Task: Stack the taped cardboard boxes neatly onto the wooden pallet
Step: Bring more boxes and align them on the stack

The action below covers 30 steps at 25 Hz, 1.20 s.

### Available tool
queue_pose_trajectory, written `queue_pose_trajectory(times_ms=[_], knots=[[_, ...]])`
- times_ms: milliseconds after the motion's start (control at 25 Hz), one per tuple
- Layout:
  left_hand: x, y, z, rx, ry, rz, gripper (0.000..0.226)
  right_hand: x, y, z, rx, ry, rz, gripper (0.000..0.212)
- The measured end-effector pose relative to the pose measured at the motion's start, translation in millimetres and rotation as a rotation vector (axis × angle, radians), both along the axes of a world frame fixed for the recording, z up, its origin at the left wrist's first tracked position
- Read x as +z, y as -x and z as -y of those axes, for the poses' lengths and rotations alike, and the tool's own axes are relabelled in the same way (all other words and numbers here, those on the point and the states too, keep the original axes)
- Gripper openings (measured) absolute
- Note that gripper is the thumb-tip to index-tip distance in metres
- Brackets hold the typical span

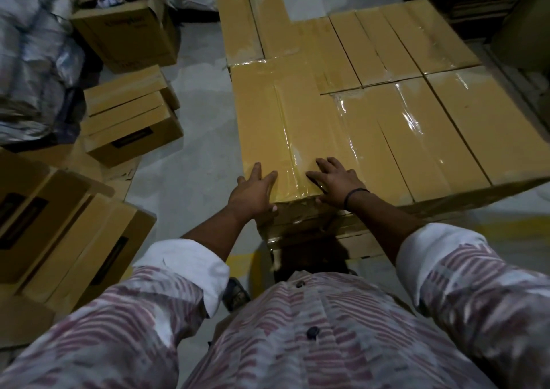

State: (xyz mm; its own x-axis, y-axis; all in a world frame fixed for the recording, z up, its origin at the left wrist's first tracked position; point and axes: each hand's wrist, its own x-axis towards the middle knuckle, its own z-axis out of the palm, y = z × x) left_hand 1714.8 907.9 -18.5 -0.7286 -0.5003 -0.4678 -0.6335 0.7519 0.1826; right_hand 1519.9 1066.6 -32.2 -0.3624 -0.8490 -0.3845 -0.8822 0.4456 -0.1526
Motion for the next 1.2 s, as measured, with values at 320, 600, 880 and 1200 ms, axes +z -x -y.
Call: queue_pose_trajectory(times_ms=[320,600,880,1200], knots=[[-1.8,-1.4,1.8,-0.007,-0.002,0.027,0.098,-1.8,0.2,1.8,0.002,-0.012,0.021,0.081],[-2.8,0.0,0.5,-0.003,-0.01,0.047,0.098,2.3,0.9,4.8,-0.006,-0.026,0.048,0.079],[-5.5,-5.1,1.1,-0.033,0.04,0.018,0.097,4.1,-3.3,3.4,-0.002,-0.037,0.029,0.077],[-8.8,-29.5,17.5,0.123,-0.037,-0.227,0.093,8.0,-14.1,17.7,0.004,0.028,-0.014,0.065]])
